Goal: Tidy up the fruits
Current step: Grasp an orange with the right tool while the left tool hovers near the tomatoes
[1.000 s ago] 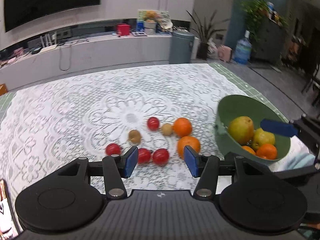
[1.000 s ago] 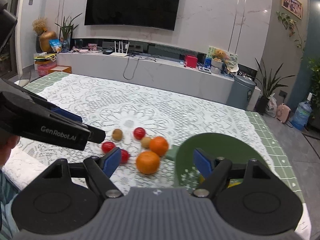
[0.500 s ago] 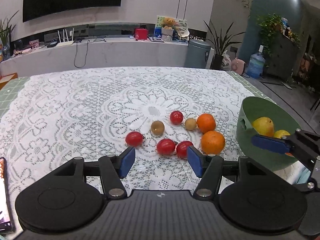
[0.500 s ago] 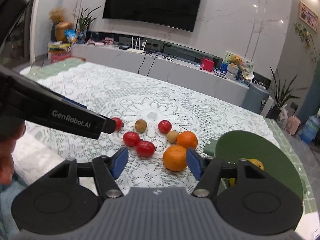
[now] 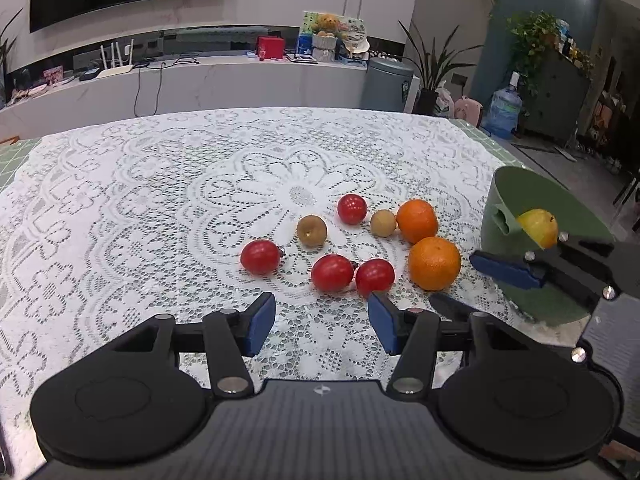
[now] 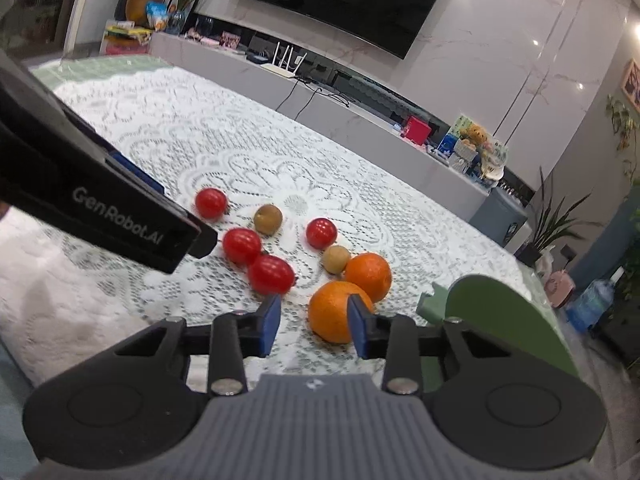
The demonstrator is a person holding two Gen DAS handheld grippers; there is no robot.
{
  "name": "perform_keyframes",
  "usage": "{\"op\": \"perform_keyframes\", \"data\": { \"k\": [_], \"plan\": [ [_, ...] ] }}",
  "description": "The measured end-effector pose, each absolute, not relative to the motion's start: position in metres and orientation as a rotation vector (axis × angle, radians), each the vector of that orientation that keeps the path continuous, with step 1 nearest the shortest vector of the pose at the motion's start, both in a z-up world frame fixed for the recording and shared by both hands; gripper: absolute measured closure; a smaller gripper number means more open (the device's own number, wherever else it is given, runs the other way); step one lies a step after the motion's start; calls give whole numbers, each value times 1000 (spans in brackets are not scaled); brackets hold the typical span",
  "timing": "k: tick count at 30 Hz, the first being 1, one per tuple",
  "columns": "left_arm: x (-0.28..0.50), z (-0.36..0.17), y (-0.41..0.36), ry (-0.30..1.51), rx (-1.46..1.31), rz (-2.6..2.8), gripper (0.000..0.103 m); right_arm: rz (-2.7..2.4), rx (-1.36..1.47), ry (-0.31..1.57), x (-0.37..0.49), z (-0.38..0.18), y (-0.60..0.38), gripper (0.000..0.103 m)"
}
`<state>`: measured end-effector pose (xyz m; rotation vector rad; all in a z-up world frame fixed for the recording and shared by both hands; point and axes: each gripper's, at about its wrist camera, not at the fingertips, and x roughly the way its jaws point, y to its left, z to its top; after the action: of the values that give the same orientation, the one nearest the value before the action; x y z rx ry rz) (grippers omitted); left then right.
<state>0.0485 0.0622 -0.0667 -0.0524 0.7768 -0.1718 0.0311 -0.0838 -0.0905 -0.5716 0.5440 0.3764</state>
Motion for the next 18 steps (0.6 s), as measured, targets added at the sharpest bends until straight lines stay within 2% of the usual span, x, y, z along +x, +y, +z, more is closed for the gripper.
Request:
{"op": "perform_keyframes", "data": {
  "k": [13,18],
  "plan": [
    [65,-77,57,809,-29,-214,40,339,-770,555,54,-115,-72,69],
    [68,-78,59,819,-33,-225,40,343,-783,584,63,-119,-71,60]
  ]
}}
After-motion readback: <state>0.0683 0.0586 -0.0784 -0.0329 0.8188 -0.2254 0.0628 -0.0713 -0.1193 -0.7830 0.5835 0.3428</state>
